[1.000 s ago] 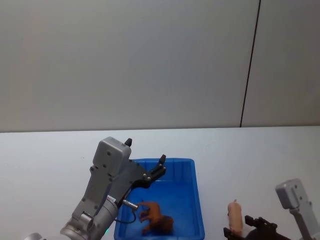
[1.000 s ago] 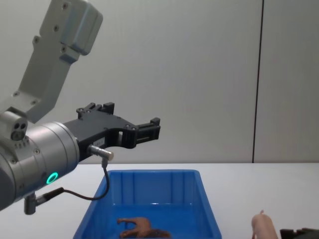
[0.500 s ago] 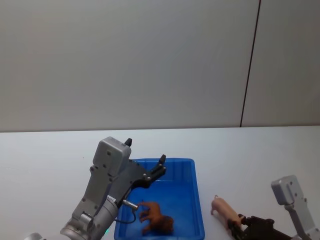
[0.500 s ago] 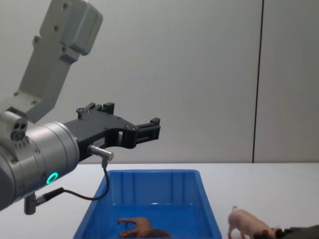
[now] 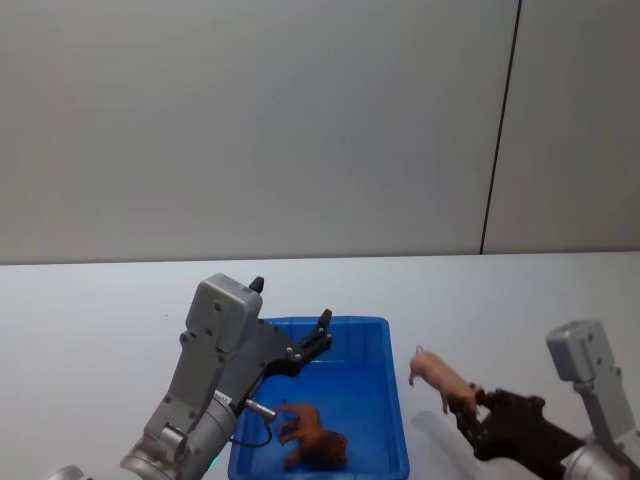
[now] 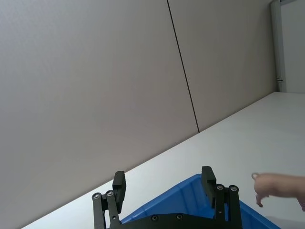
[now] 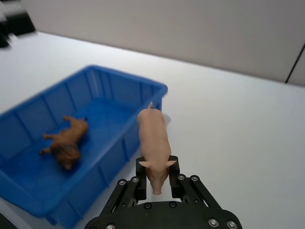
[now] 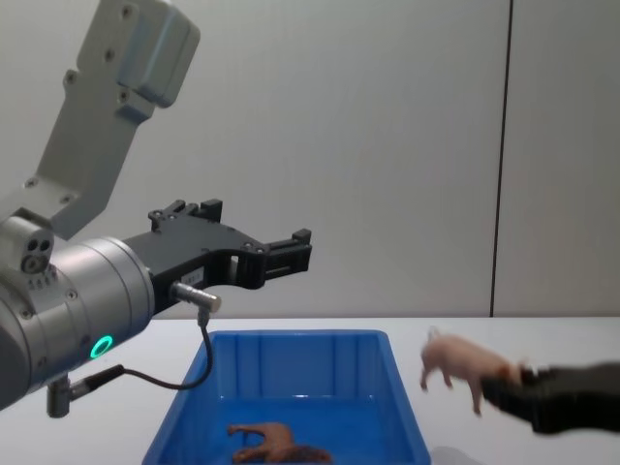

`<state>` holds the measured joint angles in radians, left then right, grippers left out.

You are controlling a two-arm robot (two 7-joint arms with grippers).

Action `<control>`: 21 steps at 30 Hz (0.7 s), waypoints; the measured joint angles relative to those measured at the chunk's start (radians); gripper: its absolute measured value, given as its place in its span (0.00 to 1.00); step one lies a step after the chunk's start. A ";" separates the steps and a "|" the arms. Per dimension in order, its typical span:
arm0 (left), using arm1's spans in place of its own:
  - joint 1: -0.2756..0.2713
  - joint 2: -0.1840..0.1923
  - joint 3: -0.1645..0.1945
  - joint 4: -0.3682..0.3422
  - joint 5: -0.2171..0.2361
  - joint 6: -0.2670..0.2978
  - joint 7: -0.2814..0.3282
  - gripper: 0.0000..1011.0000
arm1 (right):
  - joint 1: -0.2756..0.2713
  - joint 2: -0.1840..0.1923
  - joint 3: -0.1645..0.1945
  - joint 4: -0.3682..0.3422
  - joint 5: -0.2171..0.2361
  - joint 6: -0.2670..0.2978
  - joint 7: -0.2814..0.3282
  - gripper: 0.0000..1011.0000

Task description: Pick up the two dolls from the table and place them into the box.

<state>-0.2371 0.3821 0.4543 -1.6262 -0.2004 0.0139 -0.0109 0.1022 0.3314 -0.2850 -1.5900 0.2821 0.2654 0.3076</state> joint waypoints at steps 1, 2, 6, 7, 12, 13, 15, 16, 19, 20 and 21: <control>0.000 0.000 0.000 0.000 0.000 0.000 0.000 0.99 | 0.002 0.001 0.001 -0.013 -0.001 -0.005 0.004 0.26; 0.000 0.000 0.000 0.000 0.000 0.000 0.000 0.99 | 0.003 0.001 0.001 -0.020 -0.002 -0.008 0.007 0.26; 0.000 0.000 0.000 0.000 0.000 0.000 0.000 0.99 | 0.015 -0.001 0.001 -0.059 -0.004 -0.017 0.034 0.26; 0.000 0.000 0.000 0.000 0.000 0.000 0.000 0.99 | 0.015 -0.001 0.001 -0.059 -0.004 -0.017 0.034 0.26; 0.000 0.000 0.000 0.000 0.000 0.000 0.000 0.99 | 0.043 -0.014 -0.005 -0.089 -0.007 -0.008 0.081 0.26; 0.000 0.000 0.000 0.000 0.000 0.000 0.000 0.99 | 0.048 -0.017 -0.007 -0.091 -0.007 -0.004 0.087 0.26; 0.000 0.000 0.000 0.000 0.000 0.000 0.000 0.99 | 0.061 -0.024 -0.011 -0.092 -0.008 0.010 0.104 0.26; 0.000 0.000 0.000 0.000 0.000 0.000 0.000 0.99 | 0.065 -0.027 -0.012 -0.092 -0.008 0.014 0.108 0.26; 0.000 0.000 0.000 0.000 0.000 0.000 0.000 0.99 | 0.080 -0.038 -0.018 -0.088 -0.010 0.031 0.121 0.26; 0.000 0.000 0.000 0.000 0.000 0.000 0.000 0.99 | 0.089 -0.044 -0.021 -0.081 -0.012 0.042 0.129 0.28; 0.000 0.000 0.000 0.000 0.000 0.000 0.000 0.99 | 0.095 -0.049 -0.024 -0.075 -0.013 0.046 0.132 0.33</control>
<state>-0.2371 0.3821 0.4542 -1.6262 -0.2004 0.0139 -0.0109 0.1972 0.2826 -0.3087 -1.6650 0.2691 0.3118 0.4399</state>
